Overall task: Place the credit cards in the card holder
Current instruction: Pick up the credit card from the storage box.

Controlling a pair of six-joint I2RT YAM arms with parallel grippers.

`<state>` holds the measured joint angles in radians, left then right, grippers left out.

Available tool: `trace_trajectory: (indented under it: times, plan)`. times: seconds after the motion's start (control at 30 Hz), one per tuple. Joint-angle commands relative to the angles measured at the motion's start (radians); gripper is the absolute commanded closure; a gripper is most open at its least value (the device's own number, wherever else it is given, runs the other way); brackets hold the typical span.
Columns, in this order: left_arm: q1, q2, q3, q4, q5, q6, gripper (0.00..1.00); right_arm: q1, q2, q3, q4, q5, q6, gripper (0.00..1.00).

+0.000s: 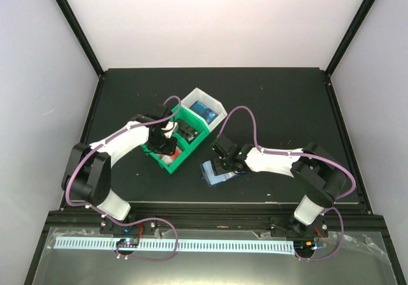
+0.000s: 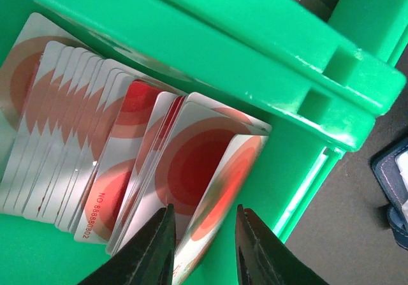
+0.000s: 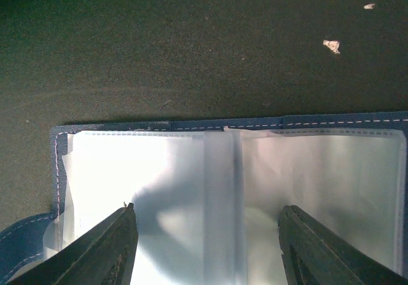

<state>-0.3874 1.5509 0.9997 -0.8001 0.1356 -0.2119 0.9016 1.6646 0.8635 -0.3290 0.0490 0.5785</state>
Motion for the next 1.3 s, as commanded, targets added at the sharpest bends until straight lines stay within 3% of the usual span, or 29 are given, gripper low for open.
trace_trajectory:
  times: [0.0,0.4,0.7,1.03,1.27]
  plan:
    - [0.001,-0.008,0.012,-0.031,0.059,0.012,0.73,-0.002,0.053,-0.013,0.010,-0.013,0.008,0.37]
    - [-0.002,-0.059,-0.026,-0.008,0.191,0.035,0.73,-0.003,0.065,-0.002,0.009,-0.016,0.005,0.38]
    - [-0.002,-0.036,-0.043,0.020,0.191,0.033,0.66,-0.002,0.075,0.005,0.008,-0.016,0.000,0.37]
    - [-0.012,-0.002,-0.069,0.058,0.216,0.034,0.66,-0.002,0.083,0.003,0.011,-0.012,0.001,0.37]
    - [-0.019,-0.027,-0.062,0.029,0.169,0.039,0.76,-0.002,0.087,0.006,0.011,-0.014,0.001,0.37]
